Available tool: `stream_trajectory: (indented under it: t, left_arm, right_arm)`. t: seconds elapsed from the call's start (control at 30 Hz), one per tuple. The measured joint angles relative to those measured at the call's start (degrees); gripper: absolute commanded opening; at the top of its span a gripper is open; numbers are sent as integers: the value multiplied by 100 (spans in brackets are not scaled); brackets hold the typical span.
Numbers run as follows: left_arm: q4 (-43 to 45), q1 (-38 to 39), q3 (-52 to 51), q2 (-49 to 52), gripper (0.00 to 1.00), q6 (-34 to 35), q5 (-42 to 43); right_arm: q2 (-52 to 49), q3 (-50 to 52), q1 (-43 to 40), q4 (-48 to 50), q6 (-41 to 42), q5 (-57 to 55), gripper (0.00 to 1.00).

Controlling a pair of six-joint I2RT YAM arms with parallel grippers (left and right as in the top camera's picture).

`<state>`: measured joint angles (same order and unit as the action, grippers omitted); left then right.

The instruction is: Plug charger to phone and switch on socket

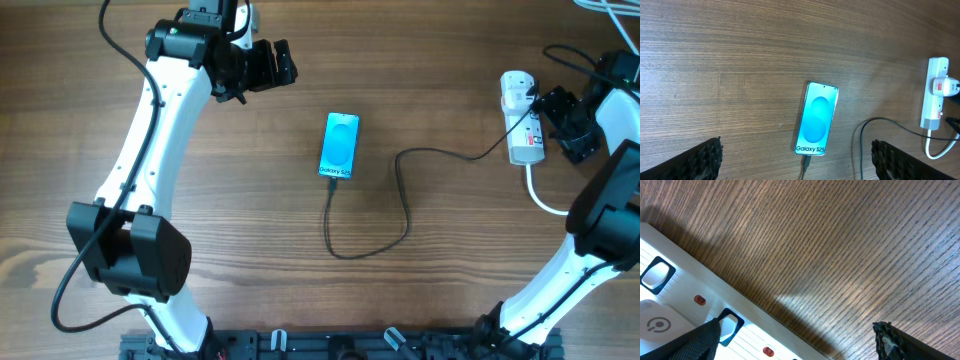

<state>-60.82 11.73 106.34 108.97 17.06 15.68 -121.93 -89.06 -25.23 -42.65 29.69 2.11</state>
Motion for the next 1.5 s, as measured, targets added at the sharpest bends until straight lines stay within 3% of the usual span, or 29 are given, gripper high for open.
stream_trajectory:
  t: [0.73, 0.87, 1.17, 1.5]
  left_arm:
    - [0, 0, 0, 0, 100, 0, 0]
    - [0, 0, 0, 0, 100, 0, 0]
    - [0, 0, -2, 0, 100, 0, 0]
    - [0, 0, -2, 0, 100, 0, -2]
  right_arm:
    - [22, 125, 17, 177, -57, 17, 100]
    - [234, 243, 81, -221, -103, 92, 100]
    - [2826, 450, 116, -1784, -20, 90, 100]
    - [6824, 3344, 1069, -1578, 52, 111, 100]
